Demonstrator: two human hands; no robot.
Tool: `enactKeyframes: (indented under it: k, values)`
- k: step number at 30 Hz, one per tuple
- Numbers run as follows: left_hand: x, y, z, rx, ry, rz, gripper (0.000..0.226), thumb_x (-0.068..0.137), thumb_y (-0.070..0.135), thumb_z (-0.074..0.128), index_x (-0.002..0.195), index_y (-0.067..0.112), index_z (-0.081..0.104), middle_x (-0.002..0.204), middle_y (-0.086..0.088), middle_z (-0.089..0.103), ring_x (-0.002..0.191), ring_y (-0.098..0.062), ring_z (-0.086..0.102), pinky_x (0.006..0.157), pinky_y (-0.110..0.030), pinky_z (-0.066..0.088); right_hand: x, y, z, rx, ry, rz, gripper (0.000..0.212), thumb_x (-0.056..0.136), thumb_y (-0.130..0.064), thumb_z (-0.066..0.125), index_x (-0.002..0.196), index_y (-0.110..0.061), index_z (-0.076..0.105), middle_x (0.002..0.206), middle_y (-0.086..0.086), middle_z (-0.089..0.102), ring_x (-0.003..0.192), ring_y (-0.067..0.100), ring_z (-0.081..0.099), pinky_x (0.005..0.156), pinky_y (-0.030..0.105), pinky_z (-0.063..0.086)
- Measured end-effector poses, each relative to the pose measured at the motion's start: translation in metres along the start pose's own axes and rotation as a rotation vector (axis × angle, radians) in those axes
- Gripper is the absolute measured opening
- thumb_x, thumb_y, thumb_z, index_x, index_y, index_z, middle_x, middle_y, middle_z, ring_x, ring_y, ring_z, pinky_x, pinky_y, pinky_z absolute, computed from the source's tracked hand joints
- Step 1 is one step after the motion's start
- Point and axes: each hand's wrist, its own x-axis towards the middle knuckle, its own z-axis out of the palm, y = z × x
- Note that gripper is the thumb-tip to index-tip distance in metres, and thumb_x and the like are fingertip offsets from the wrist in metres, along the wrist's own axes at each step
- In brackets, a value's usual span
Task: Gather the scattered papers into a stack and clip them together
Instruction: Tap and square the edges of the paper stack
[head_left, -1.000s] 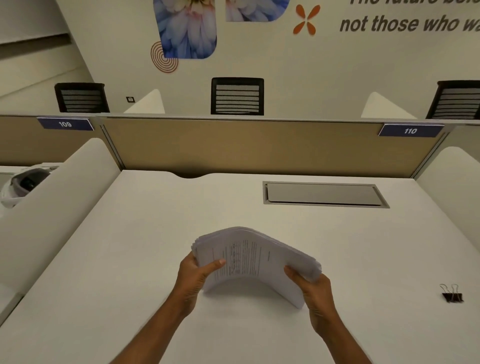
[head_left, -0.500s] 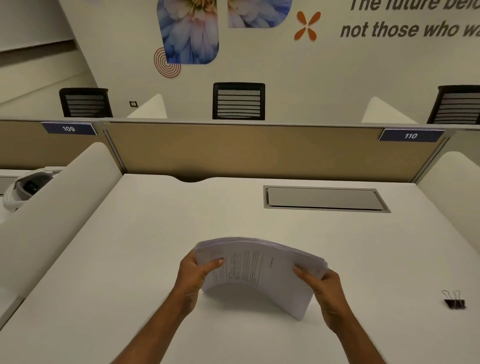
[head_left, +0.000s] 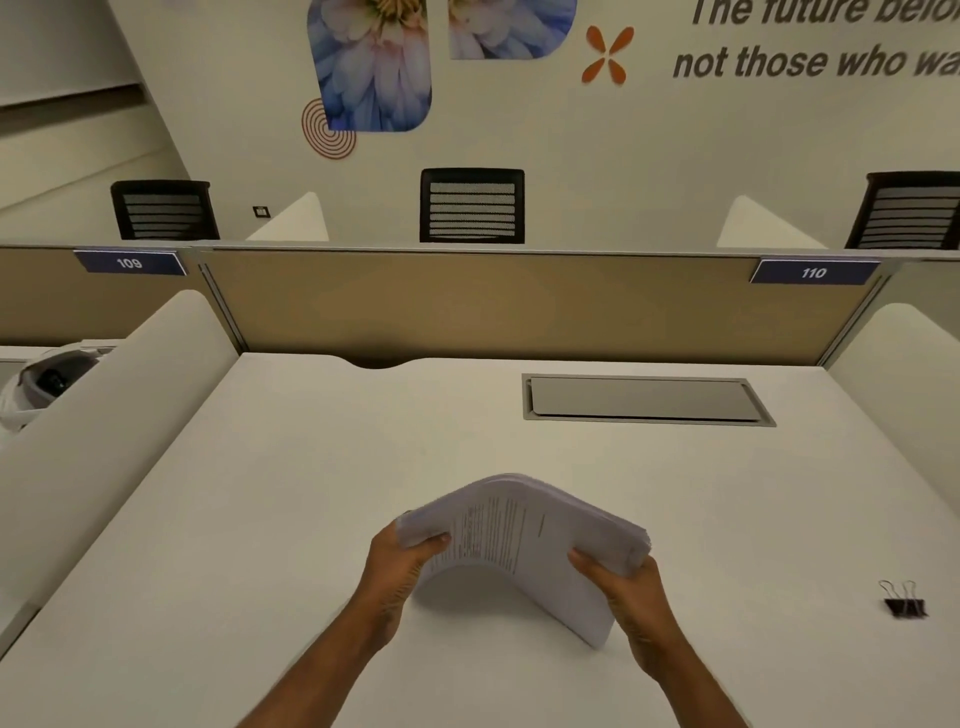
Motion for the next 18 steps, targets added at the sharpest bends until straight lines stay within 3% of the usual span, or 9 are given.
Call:
enactKeyframes:
  k: [5, 9, 13, 18]
  values:
    - [-0.005, 0.0, 0.008, -0.041, 0.03, 0.02, 0.028, 0.091, 0.01, 0.072, 0.113, 0.026, 0.066, 0.105, 0.0, 0.074, 0.101, -0.021, 0.065, 0.078, -0.032, 0.053, -0.003, 0.0, 0.005, 0.017, 0.108, -0.033, 0.022, 0.083, -0.012, 0.082, 0.1, -0.024, 0.075, 0.089, -0.009, 0.082, 0.095, 0.026, 0.072, 0.076, 0.035, 0.057]
    - [-0.004, -0.001, 0.005, -0.03, 0.046, 0.029, 0.027, 0.089, 0.009, 0.073, 0.109, 0.027, 0.068, 0.104, 0.0, 0.074, 0.1, -0.02, 0.065, 0.074, -0.029, 0.052, -0.004, -0.001, 0.003, 0.018, 0.116, -0.045, 0.028, 0.082, -0.011, 0.083, 0.104, -0.027, 0.074, 0.092, -0.008, 0.081, 0.095, 0.018, 0.073, 0.081, 0.034, 0.057]
    - [0.003, -0.005, 0.007, -0.006, 0.031, -0.064, 0.032, 0.088, 0.007, 0.075, 0.113, 0.025, 0.068, 0.109, -0.004, 0.074, 0.11, -0.03, 0.061, 0.085, -0.038, 0.047, -0.003, 0.003, 0.005, 0.005, 0.108, -0.013, 0.039, 0.08, -0.012, 0.085, 0.115, -0.021, 0.072, 0.105, -0.002, 0.079, 0.1, 0.017, 0.071, 0.078, 0.029, 0.054]
    - [0.008, -0.001, 0.01, -0.022, 0.03, -0.064, 0.023, 0.092, 0.01, 0.07, 0.11, 0.024, 0.069, 0.109, -0.006, 0.074, 0.106, -0.032, 0.061, 0.087, -0.045, 0.051, -0.001, 0.0, 0.003, 0.035, 0.151, -0.029, 0.023, 0.085, -0.011, 0.08, 0.105, -0.021, 0.074, 0.091, -0.005, 0.079, 0.09, 0.02, 0.07, 0.068, 0.029, 0.055]
